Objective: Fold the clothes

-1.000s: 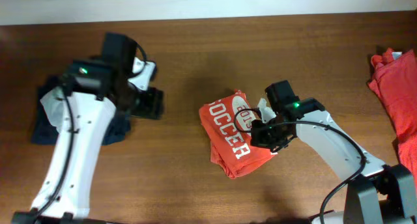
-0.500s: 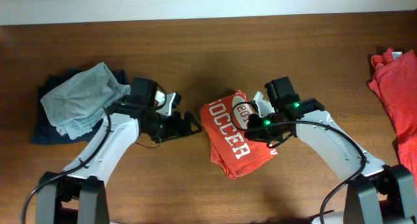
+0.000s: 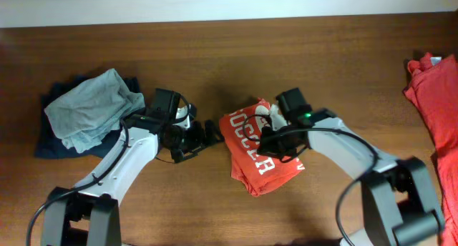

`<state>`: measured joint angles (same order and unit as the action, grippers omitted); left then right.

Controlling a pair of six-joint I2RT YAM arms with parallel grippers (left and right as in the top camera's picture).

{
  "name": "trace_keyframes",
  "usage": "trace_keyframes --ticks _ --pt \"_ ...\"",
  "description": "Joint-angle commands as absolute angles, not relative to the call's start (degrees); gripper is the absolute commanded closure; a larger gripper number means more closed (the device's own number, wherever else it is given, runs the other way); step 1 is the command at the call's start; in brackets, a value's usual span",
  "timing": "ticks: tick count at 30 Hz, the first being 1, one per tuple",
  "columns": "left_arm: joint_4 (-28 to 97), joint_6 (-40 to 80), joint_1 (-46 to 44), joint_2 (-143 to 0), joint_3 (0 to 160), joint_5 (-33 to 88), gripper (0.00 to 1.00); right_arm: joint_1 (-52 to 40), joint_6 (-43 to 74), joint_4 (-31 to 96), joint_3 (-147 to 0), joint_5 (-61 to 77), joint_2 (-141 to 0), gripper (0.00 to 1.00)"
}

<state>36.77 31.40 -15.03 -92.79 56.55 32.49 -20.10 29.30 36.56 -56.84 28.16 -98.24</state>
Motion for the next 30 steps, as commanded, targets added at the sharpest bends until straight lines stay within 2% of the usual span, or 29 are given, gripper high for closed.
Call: trace_keyframes --ticks 1,5,11,13,20,23,24,27,30 --pt "36.6 33.04 -15.03 -92.29 56.1 31.51 0.01 -20.97 40.14 35.57 -57.43 26.26 -101.95 0.96" --pt "36.42 32.99 -15.03 -92.29 55.75 29.8 0.01 -20.27 39.07 34.94 -57.49 29.69 -102.61 0.96" --pt "36.45 32.99 -15.03 -92.29 55.09 28.01 0.01 -20.23 26.83 36.25 -58.33 30.39 -97.03 0.94" --pt "36.42 32.99 -15.03 -92.29 55.09 28.01 0.01 -20.03 25.02 37.43 -58.57 30.37 -94.11 0.86" --pt "35.66 32.01 -15.2 -92.29 55.09 28.23 0.01 -15.22 20.6 40.38 -59.96 29.8 -86.61 0.49" --pt "32.03 23.7 -16.86 -92.29 55.09 30.13 0.01 -11.16 14.31 40.53 -60.14 30.72 -85.86 0.37" --pt "30.59 20.1 -17.89 -92.29 55.09 30.46 0.01 -9.23 10.79 41.01 -60.14 31.94 -86.08 0.29" --pt "28.14 13.39 -21.39 -92.29 55.11 30.61 0.02 -4.49 4.29 43.55 -60.14 35.18 -87.64 0.26" --pt "27.0 8.88 -24.34 -92.29 55.13 28.95 0.02 -0.62 3.49 46.54 -60.12 35.51 -89.08 0.27"
